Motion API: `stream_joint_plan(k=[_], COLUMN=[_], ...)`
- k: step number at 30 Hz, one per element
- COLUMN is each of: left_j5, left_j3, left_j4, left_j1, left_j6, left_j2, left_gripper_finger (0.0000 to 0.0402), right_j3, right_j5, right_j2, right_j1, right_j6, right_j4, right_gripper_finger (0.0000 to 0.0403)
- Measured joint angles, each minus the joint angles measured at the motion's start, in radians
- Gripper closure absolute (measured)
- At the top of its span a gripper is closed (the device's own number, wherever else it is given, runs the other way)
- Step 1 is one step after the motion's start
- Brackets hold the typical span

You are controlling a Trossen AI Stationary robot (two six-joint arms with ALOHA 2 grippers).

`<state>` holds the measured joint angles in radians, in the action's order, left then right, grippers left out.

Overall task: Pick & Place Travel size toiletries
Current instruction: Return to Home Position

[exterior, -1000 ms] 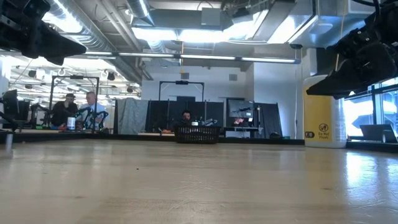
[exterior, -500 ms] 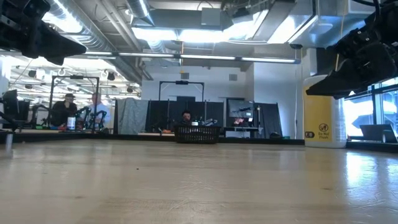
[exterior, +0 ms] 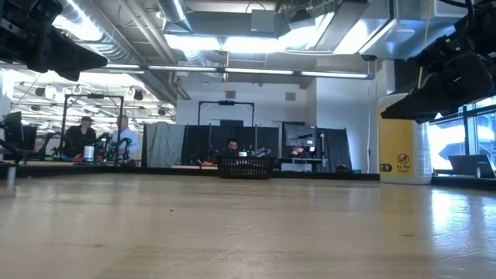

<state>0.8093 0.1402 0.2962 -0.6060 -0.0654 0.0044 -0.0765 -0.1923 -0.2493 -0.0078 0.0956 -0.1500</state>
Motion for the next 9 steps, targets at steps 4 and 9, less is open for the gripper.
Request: stream_joint_plan(k=[4,9], left_j5=[0.000,0.000], left_j3=[0.000,0.000], left_j4=[0.000,0.000], left_j1=[0.000,0.000], left_j6=[0.000,0.000], left_j2=[0.000,0.000], left_gripper_finger=[0.0400,0.0400], right_j3=[0.000,0.000], right_j5=[0.000,-0.002], right_j2=[0.000,0.000], right_j1=[0.000,0.000], right_j6=[0.000,0.000], right_j4=[0.000,0.000], right_gripper_finger=[0.0235,0.0230])
